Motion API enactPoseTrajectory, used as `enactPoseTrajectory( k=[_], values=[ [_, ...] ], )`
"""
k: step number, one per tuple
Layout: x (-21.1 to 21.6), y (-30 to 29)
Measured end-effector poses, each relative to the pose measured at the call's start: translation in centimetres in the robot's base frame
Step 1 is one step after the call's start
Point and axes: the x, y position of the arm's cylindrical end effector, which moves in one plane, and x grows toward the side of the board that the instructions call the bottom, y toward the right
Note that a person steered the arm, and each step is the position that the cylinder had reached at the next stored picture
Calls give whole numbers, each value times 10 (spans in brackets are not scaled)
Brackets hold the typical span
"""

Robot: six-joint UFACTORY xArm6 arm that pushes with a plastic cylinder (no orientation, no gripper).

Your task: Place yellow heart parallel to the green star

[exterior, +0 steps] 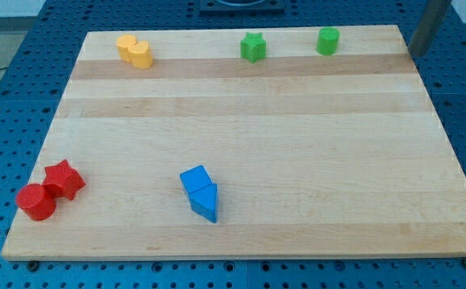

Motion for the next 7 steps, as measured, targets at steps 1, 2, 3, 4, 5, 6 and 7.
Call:
enactPoseTrajectory(
  k=[1,2,3,4,5,6,7],
  values=[
    [42,-76],
    [90,-100],
    [135,-162],
    [143,-234],
    [146,-291],
    [143,-341],
    [124,-365]
  ],
)
